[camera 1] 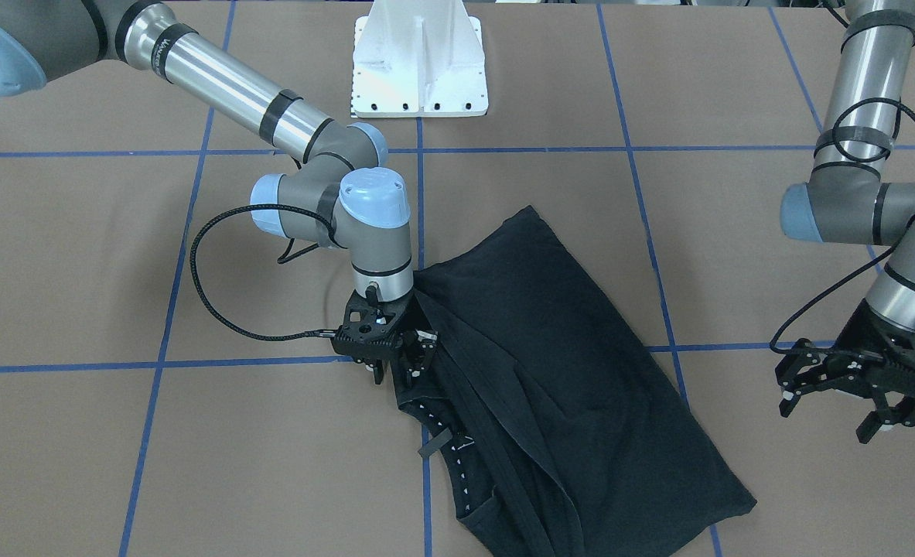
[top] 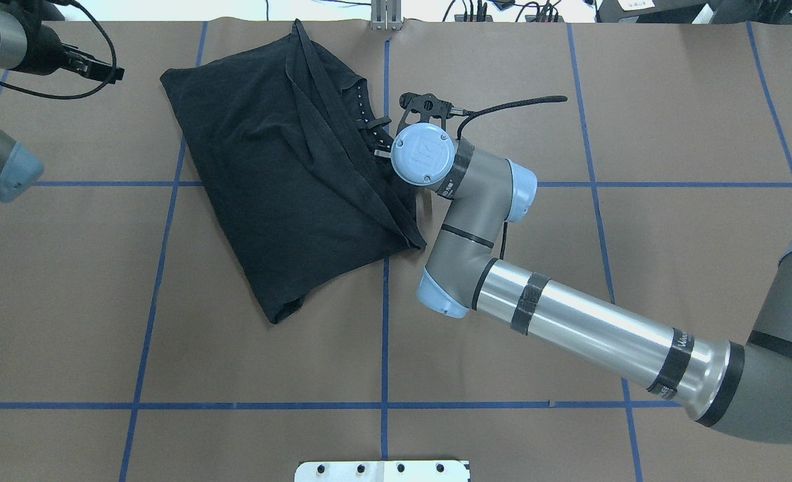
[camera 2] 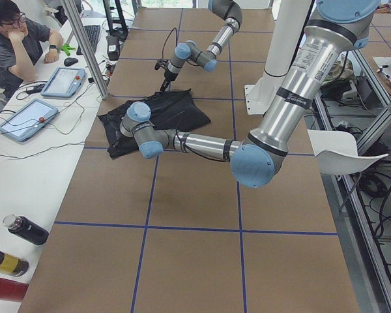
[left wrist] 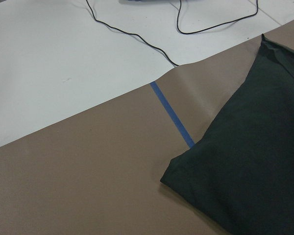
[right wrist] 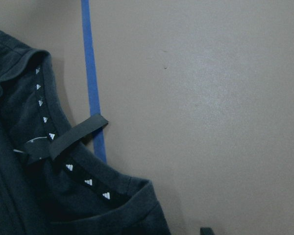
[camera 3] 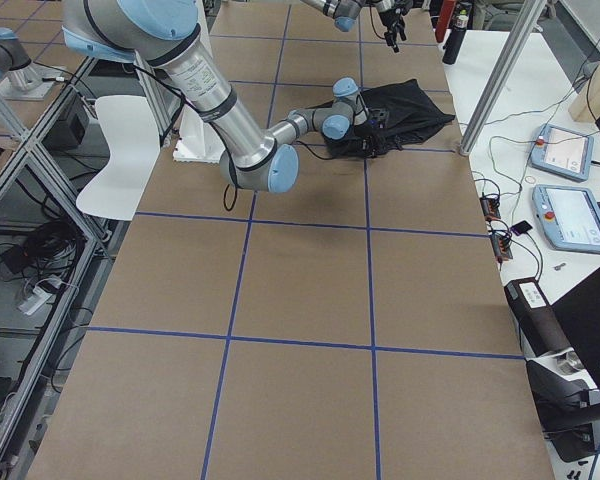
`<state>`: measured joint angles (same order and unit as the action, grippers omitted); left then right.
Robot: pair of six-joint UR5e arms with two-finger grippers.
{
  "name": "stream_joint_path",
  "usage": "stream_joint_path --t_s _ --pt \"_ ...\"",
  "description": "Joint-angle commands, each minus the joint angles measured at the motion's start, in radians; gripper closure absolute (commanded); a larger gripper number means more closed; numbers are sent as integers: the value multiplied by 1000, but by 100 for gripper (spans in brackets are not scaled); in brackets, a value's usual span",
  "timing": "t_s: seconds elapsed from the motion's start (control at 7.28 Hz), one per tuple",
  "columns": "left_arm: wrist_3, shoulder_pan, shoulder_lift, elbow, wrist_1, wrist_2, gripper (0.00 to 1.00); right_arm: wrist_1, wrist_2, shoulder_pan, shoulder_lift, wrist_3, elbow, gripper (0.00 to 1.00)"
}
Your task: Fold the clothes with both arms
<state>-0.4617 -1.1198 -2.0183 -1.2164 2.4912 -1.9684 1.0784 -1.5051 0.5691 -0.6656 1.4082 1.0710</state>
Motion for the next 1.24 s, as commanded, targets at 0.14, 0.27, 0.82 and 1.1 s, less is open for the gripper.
stream_joint_path --t_s 0.14,0.27,0.82,1.1 --pt "0 2 1 2 0 -1 0 0 2 0 18 -6 -14 79" --pt "0 2 1 2 0 -1 0 0 2 0 26 -8 -16 97" --pt "-2 2 1 -2 0 -1 0 3 -3 -2 23 -5 13 100" --pt "-15 2 9 -3 15 -1 0 14 -9 -20 -70 -3 161 100"
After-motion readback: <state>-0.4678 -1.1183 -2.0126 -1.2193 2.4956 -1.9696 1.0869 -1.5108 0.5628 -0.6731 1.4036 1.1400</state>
